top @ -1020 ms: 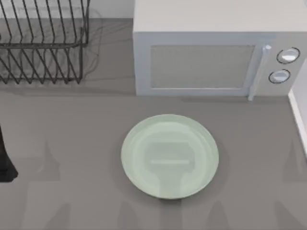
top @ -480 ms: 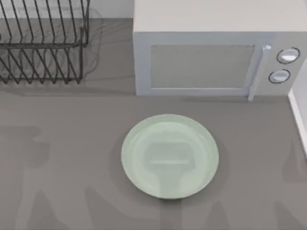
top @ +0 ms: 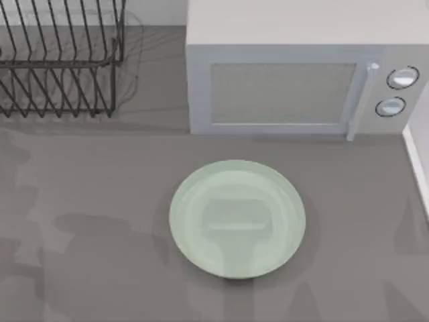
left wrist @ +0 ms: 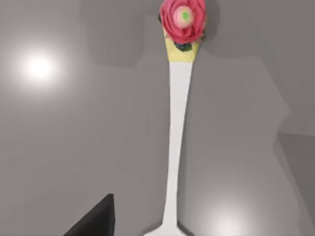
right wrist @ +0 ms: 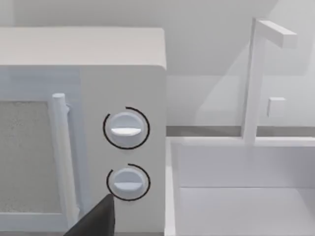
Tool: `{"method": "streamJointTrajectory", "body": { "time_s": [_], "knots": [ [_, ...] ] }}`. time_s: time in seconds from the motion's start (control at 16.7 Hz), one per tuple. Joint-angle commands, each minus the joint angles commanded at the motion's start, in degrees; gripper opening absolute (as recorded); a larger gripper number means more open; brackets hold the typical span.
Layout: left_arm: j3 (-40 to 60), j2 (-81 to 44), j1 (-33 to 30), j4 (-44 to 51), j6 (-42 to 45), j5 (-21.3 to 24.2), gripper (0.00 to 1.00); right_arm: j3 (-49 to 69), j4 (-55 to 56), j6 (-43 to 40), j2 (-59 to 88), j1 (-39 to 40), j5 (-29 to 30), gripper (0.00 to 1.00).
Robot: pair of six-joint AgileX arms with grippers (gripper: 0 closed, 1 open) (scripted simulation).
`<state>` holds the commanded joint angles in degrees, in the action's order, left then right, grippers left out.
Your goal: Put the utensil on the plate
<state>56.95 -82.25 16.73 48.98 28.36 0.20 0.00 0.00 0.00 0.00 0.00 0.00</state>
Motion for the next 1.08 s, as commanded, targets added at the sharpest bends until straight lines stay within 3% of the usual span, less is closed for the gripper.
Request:
{"method": "streamJointTrajectory", "body": {
  "time_s": [0.42,0.84,1.08],
  "knots": [
    [15.39,-19.16,4.33,11.18,6.94,0.01,1.0,0.0,0.0,0.0,0.0,0.0,0.0,1.0],
    [15.93,-19.93,4.29,11.37,7.19,-0.01,1.0,0.0,0.0,0.0,0.0,0.0,0.0,1.0],
    [12.24,-22.89,4.47,4.8,7.17,0.01,1.0,0.0,0.0,0.0,0.0,0.0,0.0,1.0]
  ]
}}
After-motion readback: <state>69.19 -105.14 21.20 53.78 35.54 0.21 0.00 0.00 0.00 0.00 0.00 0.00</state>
